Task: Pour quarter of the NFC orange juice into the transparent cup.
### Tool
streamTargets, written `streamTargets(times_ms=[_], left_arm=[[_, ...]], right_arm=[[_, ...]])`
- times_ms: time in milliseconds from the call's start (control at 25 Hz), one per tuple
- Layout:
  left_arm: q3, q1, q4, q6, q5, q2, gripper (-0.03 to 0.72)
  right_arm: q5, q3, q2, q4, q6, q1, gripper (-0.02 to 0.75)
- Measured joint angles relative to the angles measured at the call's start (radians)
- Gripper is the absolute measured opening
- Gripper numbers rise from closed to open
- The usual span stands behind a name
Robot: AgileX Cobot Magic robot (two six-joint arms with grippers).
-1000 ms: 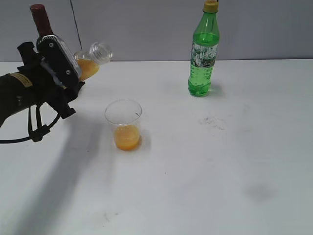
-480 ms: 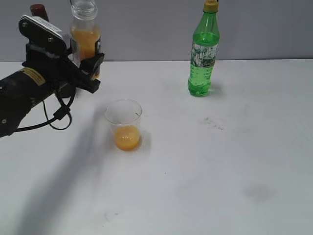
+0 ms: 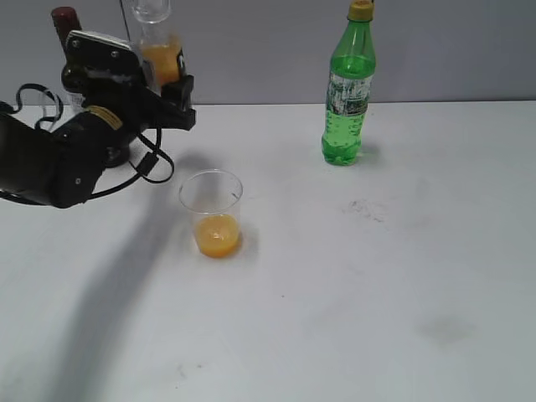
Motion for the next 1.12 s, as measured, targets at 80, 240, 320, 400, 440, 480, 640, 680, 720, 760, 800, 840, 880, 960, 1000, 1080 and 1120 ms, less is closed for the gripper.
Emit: streamTargets(times_ms=[80, 240, 320, 400, 440, 480, 640, 680, 720, 760, 800, 840, 880, 960, 1000, 1080, 1120], left_arm=[[-0.023, 0.0, -0.001, -0.035, 0.001, 0.043, 0.48], [-0.033, 0.0, -0.002, -0.063, 0.004, 0.114, 0.48], [-0.033, 0.0, -0.004, -0.079, 0.006, 0.14, 0.48], [-0.033, 0.0, -0.004, -0.085, 0.008, 0.157, 0.48], [-0.034, 0.0, -0.004, -0.086, 0.007, 0.164, 0.48], [-0.034, 0.0, -0.004, -0.086, 0.007, 0.167, 0.48], [-0.034, 0.001, 0.034, -0.092, 0.007, 0.17, 0.48], [-0.034, 0.003, 0.047, -0.098, 0.009, 0.17, 0.48], [-0.034, 0.004, 0.056, -0.103, 0.014, 0.17, 0.48], [-0.034, 0.005, 0.062, -0.11, 0.017, 0.17, 0.48], [-0.034, 0.008, 0.067, -0.117, 0.02, 0.17, 0.48], [-0.034, 0.011, 0.069, -0.122, 0.022, 0.17, 0.482], [-0.034, 0.017, 0.071, -0.129, 0.022, 0.17, 0.491], [-0.034, 0.024, 0.071, -0.14, 0.022, 0.17, 0.51], [-0.036, 0.027, 0.069, -0.148, 0.013, 0.17, 0.52], [-0.041, 0.031, 0.071, -0.164, -0.001, 0.17, 0.532], [-0.042, 0.031, 0.072, -0.166, -0.004, 0.17, 0.535]], right_arm=[[0.0, 0.0, 0.0, 0.0, 0.0, 0.0, 0.59], [0.0, 0.0, 0.0, 0.0, 0.0, 0.0, 0.59], [0.0, 0.0, 0.0, 0.0, 0.0, 0.0, 0.59], [0.0, 0.0, 0.0, 0.0, 0.0, 0.0, 0.59], [0.0, 0.0, 0.0, 0.0, 0.0, 0.0, 0.59], [0.0, 0.0, 0.0, 0.0, 0.0, 0.0, 0.59], [0.0, 0.0, 0.0, 0.0, 0.0, 0.0, 0.59], [0.0, 0.0, 0.0, 0.0, 0.0, 0.0, 0.59], [0.0, 0.0, 0.0, 0.0, 0.0, 0.0, 0.59], [0.0, 0.0, 0.0, 0.0, 0.0, 0.0, 0.59], [0.0, 0.0, 0.0, 0.0, 0.0, 0.0, 0.59], [0.0, 0.0, 0.0, 0.0, 0.0, 0.0, 0.59], [0.0, 0.0, 0.0, 0.0, 0.0, 0.0, 0.59], [0.0, 0.0, 0.0, 0.0, 0.0, 0.0, 0.59], [0.0, 0.0, 0.0, 0.0, 0.0, 0.0, 0.59], [0.0, 0.0, 0.0, 0.0, 0.0, 0.0, 0.59], [0.0, 0.0, 0.0, 0.0, 0.0, 0.0, 0.59]])
